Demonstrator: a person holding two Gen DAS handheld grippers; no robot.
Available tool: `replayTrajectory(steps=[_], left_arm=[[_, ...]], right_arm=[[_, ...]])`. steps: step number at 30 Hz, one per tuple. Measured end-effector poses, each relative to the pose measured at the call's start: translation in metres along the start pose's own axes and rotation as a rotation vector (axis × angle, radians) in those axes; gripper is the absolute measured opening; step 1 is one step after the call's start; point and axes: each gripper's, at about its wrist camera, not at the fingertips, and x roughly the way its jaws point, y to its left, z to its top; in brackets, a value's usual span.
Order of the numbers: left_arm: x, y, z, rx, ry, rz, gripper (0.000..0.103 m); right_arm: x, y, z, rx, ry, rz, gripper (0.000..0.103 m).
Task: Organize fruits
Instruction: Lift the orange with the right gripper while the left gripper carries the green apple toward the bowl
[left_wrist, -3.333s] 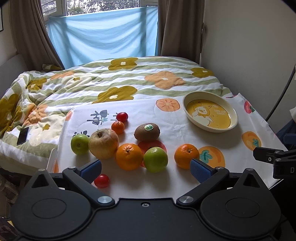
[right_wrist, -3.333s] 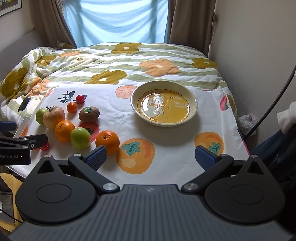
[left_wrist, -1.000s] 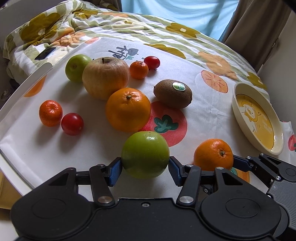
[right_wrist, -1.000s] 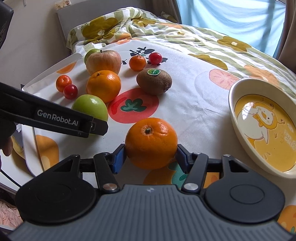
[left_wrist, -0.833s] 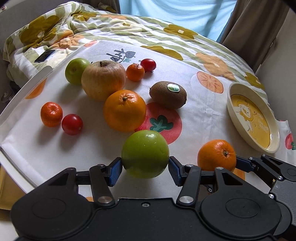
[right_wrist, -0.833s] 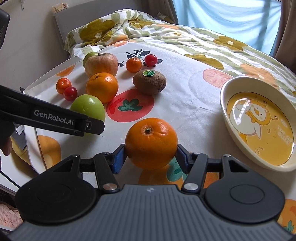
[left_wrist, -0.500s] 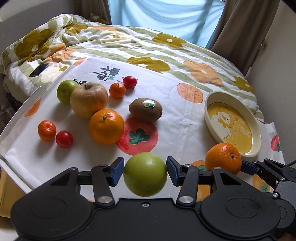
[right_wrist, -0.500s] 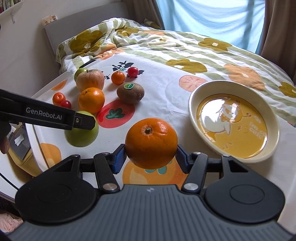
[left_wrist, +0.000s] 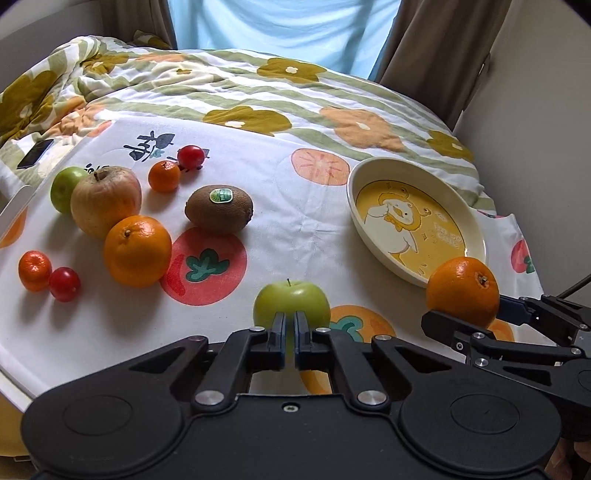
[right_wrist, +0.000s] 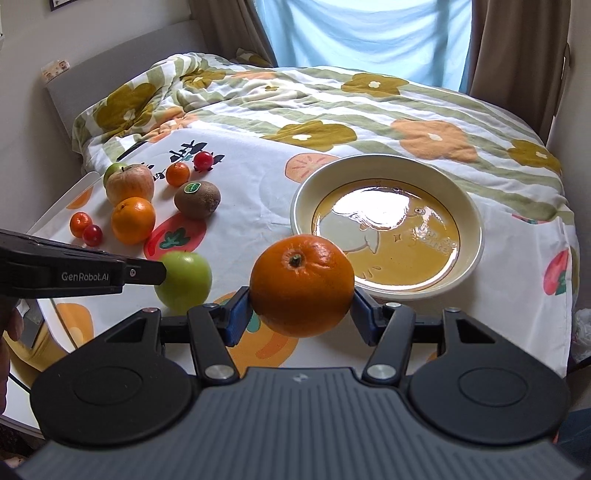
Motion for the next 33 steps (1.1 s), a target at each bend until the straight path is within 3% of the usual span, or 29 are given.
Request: replayTrajectory(steps=[1,3,5,7,11,18,25,33], left_arm=[[0.003,-0.001,0.000,0.017,0.000,-0.003,0.006],[0.005,-0.002,-0.001,0.036,-0.021,0.001,0.022],[0.004,-0.005,-0.001,0.056,-0.049,0.018,0.075],[0.001,-0.008,0.001,0.085,-0.093,0.031,0.088],[0.013,-0.017,0.012,0.168,-0.101,0.030,0.088],[0.036,-0.015,0.012,0.188,-0.045,0.045,0.088],[0.044,-0.007,-0.004,0.165,0.008,0.047,0.085],[0.048,-0.004,0.000,0.118,0.003,0.025,0.079]], right_arm=[[0.002,-0.001,-0.001,0.006,0.004,0.001,0.073],[0.004,-0.001,-0.002,0.011,0.006,0.000,0.073],[0.006,-0.001,-0.004,0.009,0.008,-0.001,0.073],[0.008,-0.002,-0.004,0.014,0.011,-0.005,0.073],[0.012,-0.003,-0.003,0.022,0.016,-0.015,0.073],[0.018,-0.007,-0.009,0.050,0.033,-0.030,0.073],[0.022,-0.008,-0.015,0.060,0.046,-0.027,0.073],[0.022,-0.007,-0.017,0.058,0.046,-0.025,0.073]])
